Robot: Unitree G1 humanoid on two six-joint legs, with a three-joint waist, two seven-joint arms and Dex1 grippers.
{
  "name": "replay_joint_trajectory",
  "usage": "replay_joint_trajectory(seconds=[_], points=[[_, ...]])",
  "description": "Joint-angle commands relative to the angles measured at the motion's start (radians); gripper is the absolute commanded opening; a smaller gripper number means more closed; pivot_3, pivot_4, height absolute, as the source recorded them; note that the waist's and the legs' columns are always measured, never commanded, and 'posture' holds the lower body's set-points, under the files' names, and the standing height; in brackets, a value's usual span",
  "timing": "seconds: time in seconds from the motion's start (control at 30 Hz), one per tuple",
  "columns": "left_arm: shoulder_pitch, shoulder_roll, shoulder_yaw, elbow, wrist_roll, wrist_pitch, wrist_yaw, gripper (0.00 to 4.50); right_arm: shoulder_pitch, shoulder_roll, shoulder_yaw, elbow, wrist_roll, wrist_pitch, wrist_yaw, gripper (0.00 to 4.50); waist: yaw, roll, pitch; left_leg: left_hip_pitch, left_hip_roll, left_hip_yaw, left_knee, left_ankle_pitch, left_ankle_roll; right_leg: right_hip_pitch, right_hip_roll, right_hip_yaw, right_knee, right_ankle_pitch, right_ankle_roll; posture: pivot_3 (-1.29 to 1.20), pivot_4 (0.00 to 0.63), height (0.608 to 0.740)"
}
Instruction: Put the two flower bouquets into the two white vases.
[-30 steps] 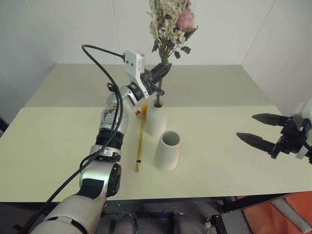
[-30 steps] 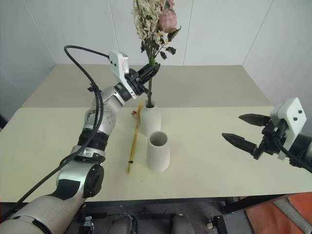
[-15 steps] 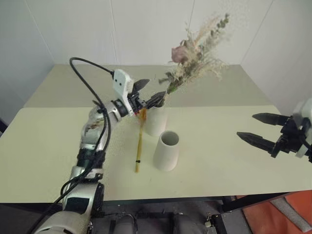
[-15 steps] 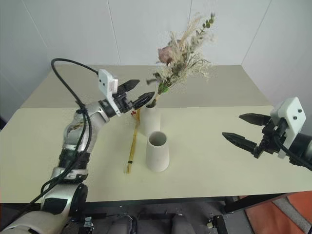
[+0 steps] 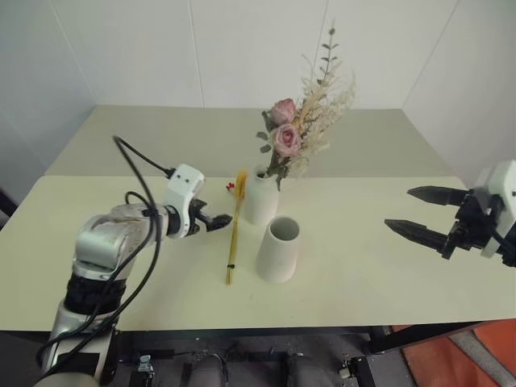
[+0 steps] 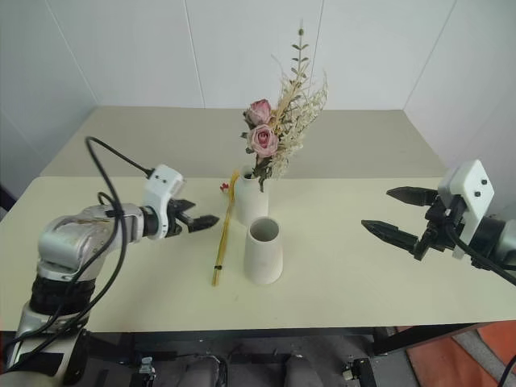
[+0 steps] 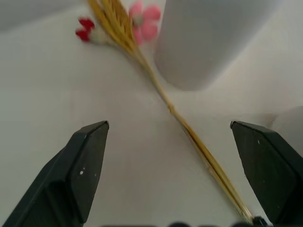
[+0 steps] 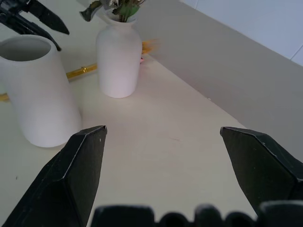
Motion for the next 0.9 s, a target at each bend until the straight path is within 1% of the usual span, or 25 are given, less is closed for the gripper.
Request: replay_joint_trajectory(seconds=[0.03, 0.17, 0.27, 0.5, 0.63, 0.67, 0.77, 0.87, 0.9], points=[[-0.063, -0.084, -0.014, 0.008, 0.021, 0.152, 0.08, 4.48, -0.012, -0.007, -0.024, -0.014, -0.001, -0.029, 0.002, 4.5, 0.0, 0.0, 0.0, 0.0, 0.0, 0.0, 0.0, 0.0, 0.0, 0.0, 0.0, 0.0, 0.0, 0.0, 0.0, 0.0, 0.15, 0.74], [-0.096, -0.166, -0.047, 0.098, 0.082, 0.205, 0.171, 4.48, -0.003, -0.008, -0.036, -0.021, 0.002, -0.031, 0.007, 4.5, -0.005, 0.0, 0.0, 0.0, 0.0, -0.001, 0.0, 0.0, 0.0, 0.0, 0.0, 0.0, 0.0, 0.0, 0.0, 0.0, 0.15, 0.74], [-0.107, -0.201, -0.072, 0.159, 0.132, 0.201, 0.228, 3.88, 0.006, -0.008, -0.047, -0.029, 0.006, -0.031, 0.01, 4.5, -0.004, 0.0, 0.0, 0.001, -0.001, -0.001, 0.0, 0.0, 0.0, 0.0, 0.0, 0.001, 0.001, 0.0, 0.0, 0.0, 0.15, 0.74], [-0.123, -0.195, -0.049, 0.204, 0.16, 0.171, 0.244, 1.49, 0.02, -0.012, -0.065, -0.034, 0.01, -0.031, 0.024, 4.5, -0.003, 0.001, 0.0, 0.002, -0.001, -0.001, 0.0, 0.0, 0.0, 0.001, 0.0, 0.001, 0.001, 0.0, 0.0, 0.0, 0.15, 0.74], [-0.096, -0.189, 0.009, 0.166, 0.201, 0.082, 0.288, 0.18, 0.015, -0.014, -0.063, -0.026, 0.007, -0.035, 0.032, 4.5, -0.004, 0.0, 0.0, 0.001, -0.001, -0.001, 0.0, 0.0, 0.0, 0.0, 0.0, 0.001, 0.001, 0.0, 0.0, 0.0, 0.15, 0.74], [-0.088, -0.189, 0.028, 0.155, 0.207, 0.057, 0.295, 0.03, 0.011, -0.014, -0.06, -0.023, 0.006, -0.036, 0.031, 4.5, -0.004, 0.0, 0.0, 0.001, -0.001, -0.001, 0.0, 0.0, 0.0, 0.0, 0.0, 0.001, 0.001, 0.0, 0.0, 0.0, 0.15, 0.74], [-0.026, -0.153, 0.088, 0.074, 0.24, -0.114, 0.319, 0.03, 0.0, -0.016, -0.059, -0.015, 0.009, -0.036, 0.034, 4.5, -0.006, 0.0, 0.0, 0.001, -0.001, -0.001, -0.001, 0.0, 0.0, 0.0, 0.0, 0.002, 0.001, 0.0, -0.001, 0.0, 0.15, 0.74], [0.036, -0.152, 0.211, -0.01, 0.217, -0.349, 0.299, 0.03, -0.003, -0.019, -0.057, -0.007, 0.009, -0.037, 0.043, 4.5, -0.003, 0.0, 0.0, 0.001, -0.001, -0.001, -0.001, 0.0, 0.0, 0.0, 0.0, 0.002, 0.0, 0.0, -0.001, 0.0, 0.15, 0.74], [0.054, -0.168, 0.241, -0.03, 0.208, -0.425, 0.298, 0.03, -0.005, -0.019, -0.054, -0.005, 0.007, -0.038, 0.044, 4.5, -0.001, 0.0, 0.0, 0.0, -0.001, -0.001, -0.001, 0.0, 0.0, 0.0, 0.0, 0.002, 0.0, 0.0, -0.001, 0.0, 0.15, 0.74]])
